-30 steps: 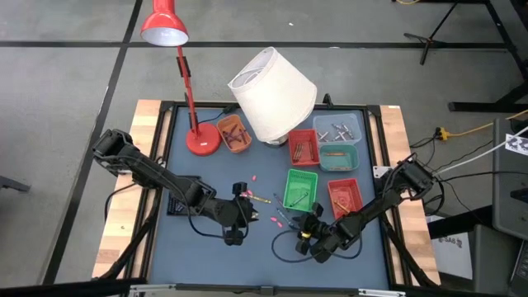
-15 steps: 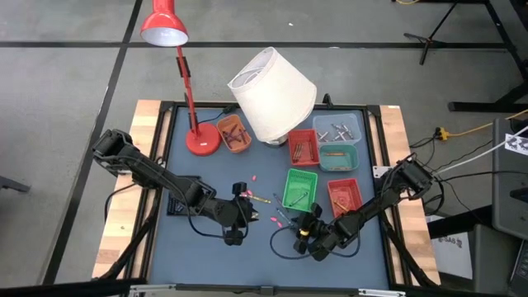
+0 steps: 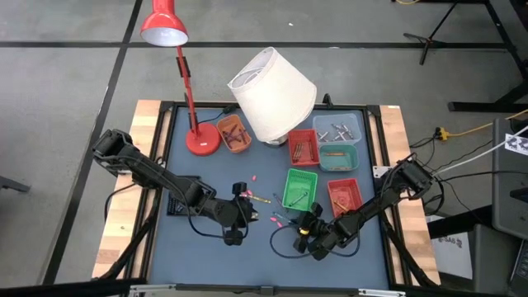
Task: Sort crayons
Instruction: Put the light blue crayon into the green bin, then put the yellow crayon into the bottom dark orange bin
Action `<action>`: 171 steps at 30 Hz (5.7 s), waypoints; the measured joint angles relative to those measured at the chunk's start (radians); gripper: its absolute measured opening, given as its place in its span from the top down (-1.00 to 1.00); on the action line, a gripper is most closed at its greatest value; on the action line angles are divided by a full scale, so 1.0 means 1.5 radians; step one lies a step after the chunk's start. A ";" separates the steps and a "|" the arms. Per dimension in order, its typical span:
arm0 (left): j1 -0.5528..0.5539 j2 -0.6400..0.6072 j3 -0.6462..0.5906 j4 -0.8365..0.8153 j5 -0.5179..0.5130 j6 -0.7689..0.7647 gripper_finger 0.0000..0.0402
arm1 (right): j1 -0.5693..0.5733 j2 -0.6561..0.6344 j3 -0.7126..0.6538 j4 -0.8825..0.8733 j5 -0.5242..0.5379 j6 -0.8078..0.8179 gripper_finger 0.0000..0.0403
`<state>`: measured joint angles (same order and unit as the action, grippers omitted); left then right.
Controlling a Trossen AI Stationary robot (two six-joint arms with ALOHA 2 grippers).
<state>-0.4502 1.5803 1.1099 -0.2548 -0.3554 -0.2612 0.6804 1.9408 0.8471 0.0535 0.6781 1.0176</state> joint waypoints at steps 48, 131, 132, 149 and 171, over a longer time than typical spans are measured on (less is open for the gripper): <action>-0.082 0.172 0.000 -0.084 -0.064 -0.395 0.53 | -0.006 -0.308 -0.001 -0.306 0.009 -0.161 0.90; -0.026 0.181 -0.001 0.239 -0.042 -0.164 0.97 | -0.114 -0.308 -0.001 -0.053 -0.330 -0.364 0.35; -0.024 0.181 -0.001 0.249 -0.045 -0.160 0.97 | -0.114 -0.307 -0.001 -0.044 -0.338 -0.371 0.35; -0.001 0.181 0.000 0.331 -0.046 -0.114 0.97 | -0.113 -0.308 -0.001 0.038 -0.342 -0.405 0.35; -0.002 0.181 0.000 0.334 -0.047 -0.115 0.97 | -0.114 -0.307 -0.001 0.034 -0.331 -0.405 0.84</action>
<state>-0.4526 1.8511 1.1099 0.2455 -0.4254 -0.4332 0.5098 1.4796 0.8459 0.1043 0.1818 0.4107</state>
